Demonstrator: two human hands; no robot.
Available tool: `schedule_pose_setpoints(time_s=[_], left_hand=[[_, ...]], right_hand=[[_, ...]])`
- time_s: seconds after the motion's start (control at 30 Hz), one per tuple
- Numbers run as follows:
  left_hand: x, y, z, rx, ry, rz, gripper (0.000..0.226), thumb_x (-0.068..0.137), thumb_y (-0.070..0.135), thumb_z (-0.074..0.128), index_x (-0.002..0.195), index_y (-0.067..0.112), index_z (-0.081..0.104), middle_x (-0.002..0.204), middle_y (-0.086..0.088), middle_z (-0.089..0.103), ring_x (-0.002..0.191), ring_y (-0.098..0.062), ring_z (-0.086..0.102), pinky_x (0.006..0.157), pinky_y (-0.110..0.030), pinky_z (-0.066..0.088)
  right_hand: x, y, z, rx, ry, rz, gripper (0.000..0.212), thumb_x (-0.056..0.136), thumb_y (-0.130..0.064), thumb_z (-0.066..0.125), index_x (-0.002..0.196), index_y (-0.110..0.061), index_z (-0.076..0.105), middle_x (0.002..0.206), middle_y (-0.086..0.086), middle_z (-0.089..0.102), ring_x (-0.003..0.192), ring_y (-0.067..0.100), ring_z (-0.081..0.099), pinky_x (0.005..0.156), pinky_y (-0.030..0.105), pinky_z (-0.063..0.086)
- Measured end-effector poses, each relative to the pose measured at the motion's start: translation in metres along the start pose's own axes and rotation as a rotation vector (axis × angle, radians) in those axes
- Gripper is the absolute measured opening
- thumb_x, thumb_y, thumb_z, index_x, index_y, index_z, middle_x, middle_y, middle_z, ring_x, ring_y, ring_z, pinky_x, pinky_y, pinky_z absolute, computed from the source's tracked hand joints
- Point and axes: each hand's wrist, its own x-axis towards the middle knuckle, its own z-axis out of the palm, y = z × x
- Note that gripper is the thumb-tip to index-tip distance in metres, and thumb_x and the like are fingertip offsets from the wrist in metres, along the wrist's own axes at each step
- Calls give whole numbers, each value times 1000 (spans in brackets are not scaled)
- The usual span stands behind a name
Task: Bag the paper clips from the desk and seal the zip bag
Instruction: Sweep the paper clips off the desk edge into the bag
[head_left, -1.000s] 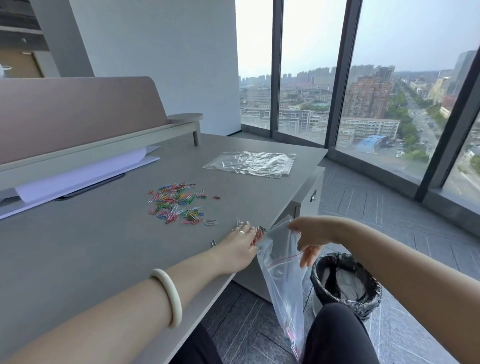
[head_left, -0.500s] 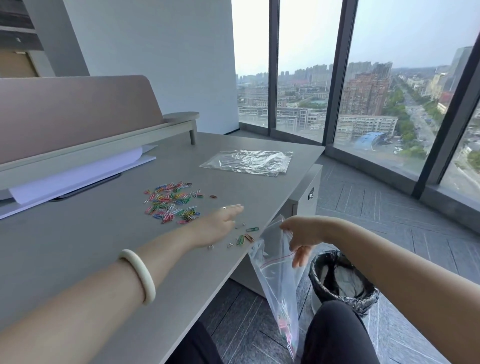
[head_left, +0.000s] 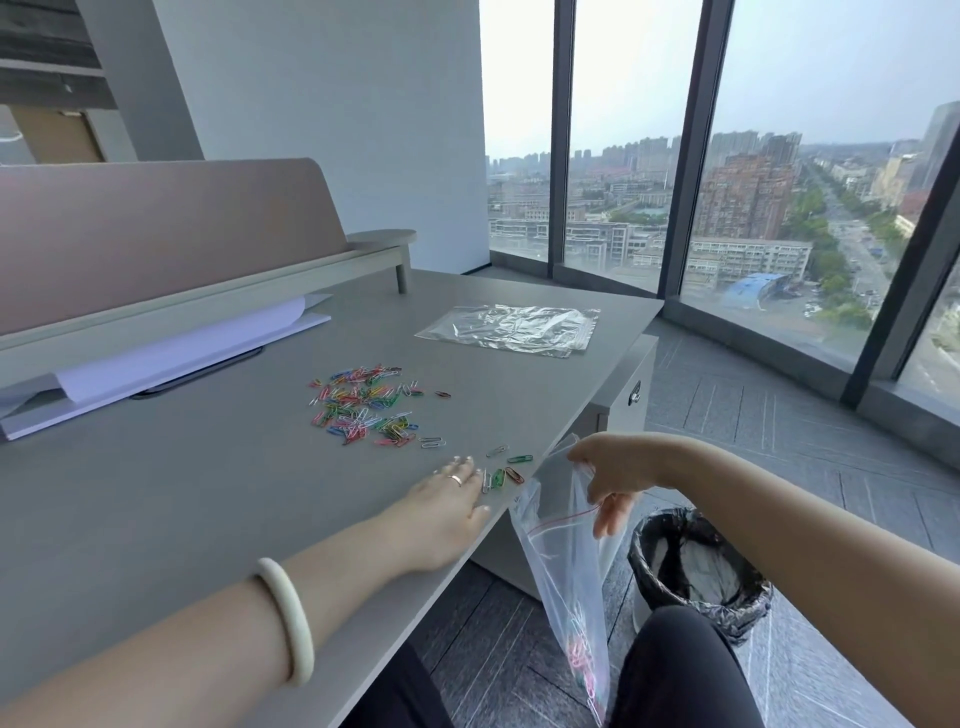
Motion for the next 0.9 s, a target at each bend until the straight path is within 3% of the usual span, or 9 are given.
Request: schedule_pose_setpoints(time_s=[0.1,0.23,0.37,0.6,0.77,0.83,0.9], left_hand=[[7,20,2,3,20,32,57,101,32,19,149,6,2,160,-9,-6,148,-19,-7,121,-32,-2],[17,26,-2,-19,18,93,54,101,29,20,149,9,8,160,-7,-3,148,-18,-6,122,-32,-1],[36,14,-21,-148,71,27,51,100,21,24,149,7,12,160,-6,2,148,-18,1,121,-30,2],[38,37,-9,-238,-17,110,52,98,11,25,148,5,14,160,-7,6,148,-14,3,117,-21,2],[24,41,-22,-403,-91,216,52,95,4,29,147,10,23,158,2,19,145,-8,15,110,-12,8],[31,15,-35,-469,0,137,52,95,6,30,147,14,26,157,4,21,145,-8,17,114,-17,10],[46,-29,-49,-431,160,-55,51,95,7,30,145,10,29,157,-3,21,145,-14,18,117,-25,13]], right_hand=[[1,0,0,-42,44,-59,63,94,14,29,147,6,-4,151,35,5,43,20,66,44,29,56],[1,0,-2,-40,37,-50,56,97,7,25,146,8,-2,152,32,4,43,20,66,43,27,56],[1,0,-5,-17,2,-34,52,100,-1,19,147,6,-4,153,29,6,42,21,65,44,26,56],[3,1,-6,-45,5,-23,52,100,-1,19,146,7,-4,154,27,6,42,19,66,45,26,56],[2,2,-5,-91,12,-68,61,96,9,27,148,1,-4,151,33,10,48,20,67,50,30,59],[1,3,-7,-135,26,-96,69,92,15,33,149,-1,-5,149,36,10,55,22,68,53,31,59],[-2,2,-8,-163,25,-99,71,92,14,35,149,-2,-4,147,39,13,61,23,68,59,33,60]])
